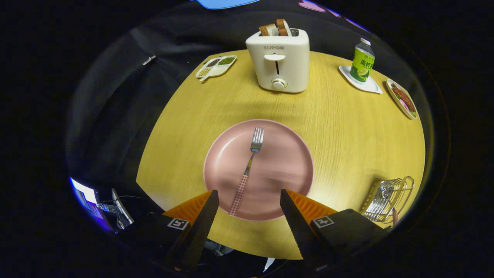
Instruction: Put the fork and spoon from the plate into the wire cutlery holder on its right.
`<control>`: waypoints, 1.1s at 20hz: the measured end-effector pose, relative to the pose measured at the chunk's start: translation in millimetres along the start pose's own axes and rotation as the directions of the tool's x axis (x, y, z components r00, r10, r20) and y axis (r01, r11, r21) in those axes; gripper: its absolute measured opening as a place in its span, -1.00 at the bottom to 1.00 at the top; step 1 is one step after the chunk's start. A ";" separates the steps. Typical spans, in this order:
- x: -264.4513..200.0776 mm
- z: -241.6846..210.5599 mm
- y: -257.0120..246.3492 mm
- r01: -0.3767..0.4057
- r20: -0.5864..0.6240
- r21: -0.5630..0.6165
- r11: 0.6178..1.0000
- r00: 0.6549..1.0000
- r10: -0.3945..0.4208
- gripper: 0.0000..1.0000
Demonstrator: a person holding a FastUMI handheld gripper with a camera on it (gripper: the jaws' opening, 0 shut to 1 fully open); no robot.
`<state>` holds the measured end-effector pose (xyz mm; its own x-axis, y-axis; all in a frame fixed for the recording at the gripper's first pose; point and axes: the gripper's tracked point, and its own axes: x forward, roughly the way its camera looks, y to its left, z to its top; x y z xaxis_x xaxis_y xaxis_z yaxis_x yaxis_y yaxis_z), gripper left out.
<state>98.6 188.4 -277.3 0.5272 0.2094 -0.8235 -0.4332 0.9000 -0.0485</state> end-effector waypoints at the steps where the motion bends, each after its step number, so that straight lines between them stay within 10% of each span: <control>1: 9.6 -3.0 0.3 0.020 -0.015 -0.008 1.000 1.000 -0.020 0.99; 10: 46.9 -21.2 1.0 0.098 -0.088 -0.043 0.994 0.991 -0.102 0.89; 15: 49.7 -19.9 -2.0 0.115 -0.086 -0.041 0.993 0.989 -0.118 0.43; 18: 50.5 -17.7 -12.4 0.141 -0.080 -0.041 0.989 0.986 -0.144 -0.46; 22: 43.9 -18.7 -13.7 0.077 -0.083 -0.043 0.996 0.993 -0.081 -0.74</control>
<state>114.0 178.1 -323.4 0.4980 0.1038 -0.8609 -0.4224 0.8961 -0.1363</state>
